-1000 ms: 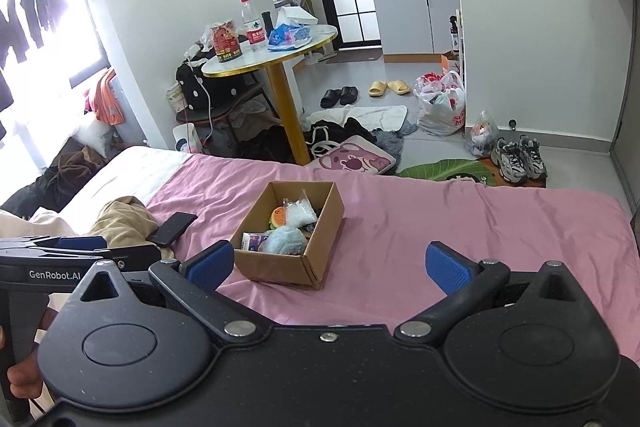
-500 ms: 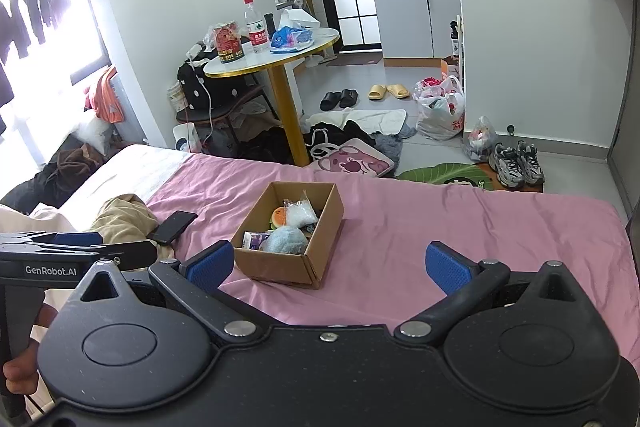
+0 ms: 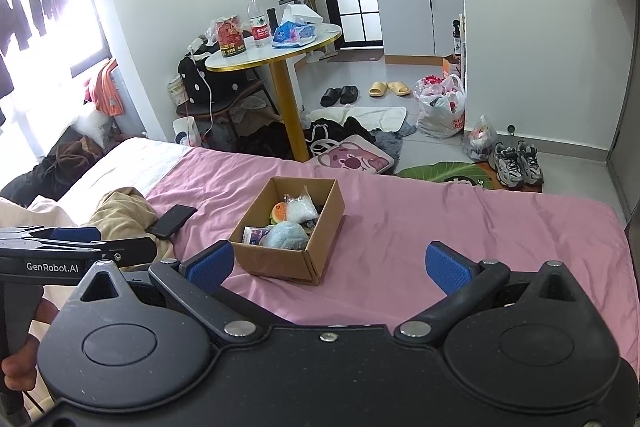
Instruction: Organize soft objects
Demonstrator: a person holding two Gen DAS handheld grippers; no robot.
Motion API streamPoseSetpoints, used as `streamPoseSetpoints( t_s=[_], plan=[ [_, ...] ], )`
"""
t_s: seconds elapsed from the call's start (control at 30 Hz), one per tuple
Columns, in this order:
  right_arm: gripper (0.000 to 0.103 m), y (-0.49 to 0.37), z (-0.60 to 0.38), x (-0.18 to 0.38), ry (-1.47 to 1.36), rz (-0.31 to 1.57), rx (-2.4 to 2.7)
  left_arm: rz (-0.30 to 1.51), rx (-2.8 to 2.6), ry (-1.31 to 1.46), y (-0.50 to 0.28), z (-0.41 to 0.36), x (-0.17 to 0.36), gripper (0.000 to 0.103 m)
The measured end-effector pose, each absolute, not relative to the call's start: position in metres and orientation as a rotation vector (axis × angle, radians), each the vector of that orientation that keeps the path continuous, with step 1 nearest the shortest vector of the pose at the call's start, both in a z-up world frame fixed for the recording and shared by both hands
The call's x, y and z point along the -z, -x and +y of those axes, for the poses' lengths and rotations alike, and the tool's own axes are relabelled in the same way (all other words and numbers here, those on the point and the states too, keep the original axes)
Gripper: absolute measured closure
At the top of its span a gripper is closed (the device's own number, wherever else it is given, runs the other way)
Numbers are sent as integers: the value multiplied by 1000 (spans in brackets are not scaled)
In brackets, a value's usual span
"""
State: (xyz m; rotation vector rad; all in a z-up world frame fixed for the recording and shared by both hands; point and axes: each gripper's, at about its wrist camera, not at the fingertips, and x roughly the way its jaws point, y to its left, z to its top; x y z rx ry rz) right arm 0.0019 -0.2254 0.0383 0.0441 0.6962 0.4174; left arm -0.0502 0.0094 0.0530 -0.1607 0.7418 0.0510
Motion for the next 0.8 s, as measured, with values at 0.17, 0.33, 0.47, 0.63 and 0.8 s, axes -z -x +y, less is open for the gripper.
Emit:
streamPoseSetpoints(
  t_s=[0.17, 0.33, 0.47, 0.63, 0.8],
  plan=[
    [0, -3, -224, -38, -37, 703, -413, 742, -53, 161, 51, 10, -52, 1],
    [0, -2, -223, -37, -38, 704, -414, 737, -55, 163, 51, 11, -52, 1],
    [0, -2, -223, -37, -37, 704, -414, 737, -56, 163, 52, 12, -52, 1],
    [0, -2, -224, -37, -38, 705, -414, 738, -58, 162, 53, 14, -51, 1],
    [0, -2, -224, -37, -37, 705, -414, 740, -56, 159, 54, 15, -51, 1]
  ],
)
